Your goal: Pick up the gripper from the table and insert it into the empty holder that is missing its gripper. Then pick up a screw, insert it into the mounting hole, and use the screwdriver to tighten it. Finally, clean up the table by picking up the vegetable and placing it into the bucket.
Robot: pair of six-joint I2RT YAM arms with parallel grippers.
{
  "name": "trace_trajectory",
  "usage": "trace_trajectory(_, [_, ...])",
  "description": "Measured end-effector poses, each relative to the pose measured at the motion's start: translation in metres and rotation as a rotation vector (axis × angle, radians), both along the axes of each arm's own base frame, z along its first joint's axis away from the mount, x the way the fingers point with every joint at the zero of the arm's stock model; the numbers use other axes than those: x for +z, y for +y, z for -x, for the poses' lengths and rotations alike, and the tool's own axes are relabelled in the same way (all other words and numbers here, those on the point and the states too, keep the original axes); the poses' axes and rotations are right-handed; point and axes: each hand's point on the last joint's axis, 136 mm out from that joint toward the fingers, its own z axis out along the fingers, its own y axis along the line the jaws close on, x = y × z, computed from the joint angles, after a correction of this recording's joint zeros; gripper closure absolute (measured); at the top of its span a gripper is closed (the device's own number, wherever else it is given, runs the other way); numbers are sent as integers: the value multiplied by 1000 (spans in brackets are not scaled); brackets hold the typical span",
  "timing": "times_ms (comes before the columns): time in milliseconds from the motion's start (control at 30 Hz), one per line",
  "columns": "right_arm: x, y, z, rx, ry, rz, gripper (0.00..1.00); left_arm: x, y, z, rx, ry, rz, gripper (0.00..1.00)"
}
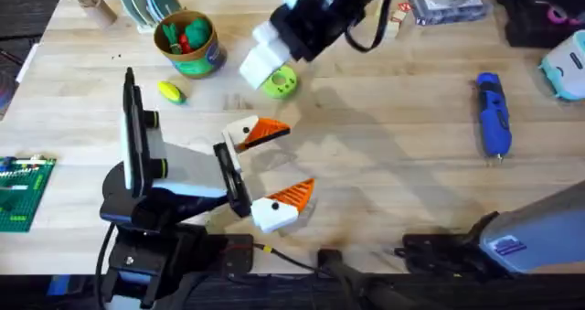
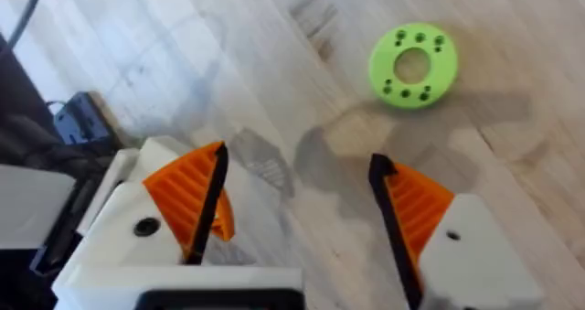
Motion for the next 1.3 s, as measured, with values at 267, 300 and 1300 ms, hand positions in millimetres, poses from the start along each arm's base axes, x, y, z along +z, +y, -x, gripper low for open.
trace_trajectory(267, [13, -73, -65, -226, -17, -11, 15, 0, 0, 0, 0, 0, 0, 9])
trace_trajectory(300, [17, -85, -71, -258, -17, -10, 14, 0, 0, 0, 0, 0, 0, 8])
trace_trajectory(1300, [164, -322, -22, -905, -418, 157, 9, 0, 0, -1, 5, -4, -2, 785])
